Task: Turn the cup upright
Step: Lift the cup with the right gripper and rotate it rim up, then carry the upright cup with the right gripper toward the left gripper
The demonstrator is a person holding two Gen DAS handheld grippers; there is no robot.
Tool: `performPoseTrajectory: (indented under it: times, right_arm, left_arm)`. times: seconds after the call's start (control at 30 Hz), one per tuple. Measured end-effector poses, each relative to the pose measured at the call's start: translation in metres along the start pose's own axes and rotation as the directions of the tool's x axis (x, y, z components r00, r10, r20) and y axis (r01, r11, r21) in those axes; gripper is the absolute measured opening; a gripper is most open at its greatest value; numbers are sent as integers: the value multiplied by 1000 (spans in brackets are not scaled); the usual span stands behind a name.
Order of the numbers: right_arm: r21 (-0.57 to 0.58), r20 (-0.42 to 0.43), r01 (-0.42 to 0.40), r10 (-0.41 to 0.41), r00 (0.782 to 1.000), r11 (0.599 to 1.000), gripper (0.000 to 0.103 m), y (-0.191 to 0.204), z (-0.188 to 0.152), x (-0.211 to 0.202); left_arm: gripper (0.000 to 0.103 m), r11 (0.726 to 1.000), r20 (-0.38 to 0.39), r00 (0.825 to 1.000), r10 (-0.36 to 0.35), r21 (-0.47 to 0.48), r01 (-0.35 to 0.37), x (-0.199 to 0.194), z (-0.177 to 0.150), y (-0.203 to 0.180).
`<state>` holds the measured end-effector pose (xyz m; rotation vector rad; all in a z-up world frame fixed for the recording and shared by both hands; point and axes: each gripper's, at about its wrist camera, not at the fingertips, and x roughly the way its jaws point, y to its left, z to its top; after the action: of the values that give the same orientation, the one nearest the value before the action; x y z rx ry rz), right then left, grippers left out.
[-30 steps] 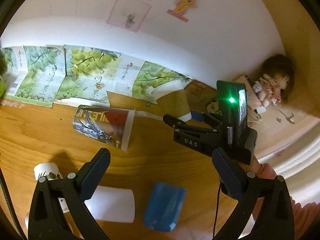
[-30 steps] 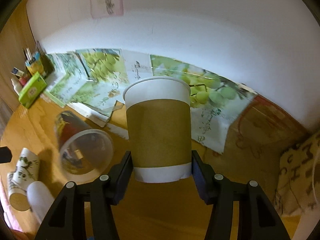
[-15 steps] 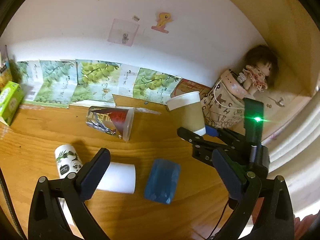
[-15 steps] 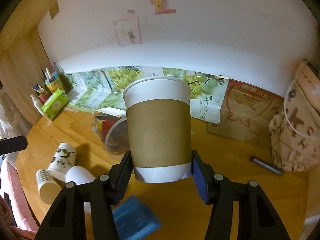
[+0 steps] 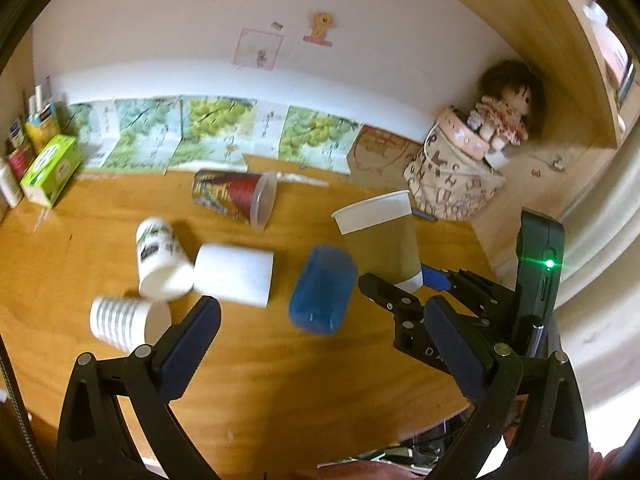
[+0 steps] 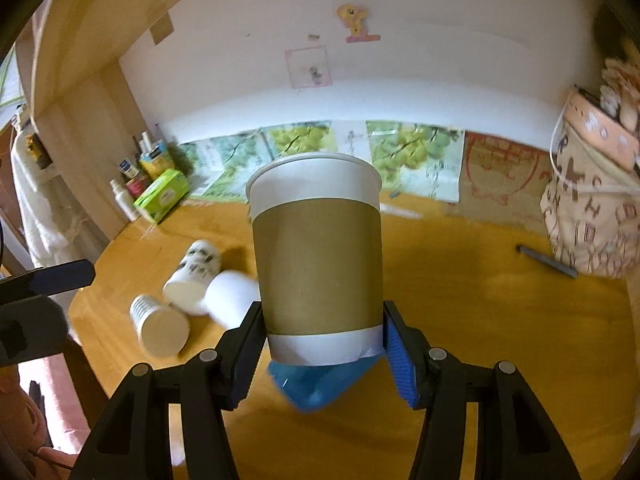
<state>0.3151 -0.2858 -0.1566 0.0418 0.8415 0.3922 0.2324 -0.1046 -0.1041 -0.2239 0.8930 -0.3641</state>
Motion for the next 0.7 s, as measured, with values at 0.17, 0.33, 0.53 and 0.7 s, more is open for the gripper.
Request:
performPoseTrajectory:
  times: [0.17, 0.33, 0.53, 0.7]
  right_arm:
    - [10, -34, -21, 22, 999, 1000, 57, 8, -38, -13]
    - [42, -70, -34, 37, 997, 999, 57, 17, -75, -26]
    - [74, -106, -56, 64, 992, 996, 57, 28, -113, -32]
    - [133, -134, -79, 97, 986, 988, 57, 31, -135, -30]
  left_arm:
    - [101, 999, -29, 998, 50, -3, -50, -16, -35, -4]
    - [101, 995, -72, 992, 105, 4, -105, -27, -63, -2]
    - [101, 987, -107, 981, 163, 5, -164, -36, -82, 3]
    - [101, 977, -141, 967, 213, 26, -212, -39, -92, 9]
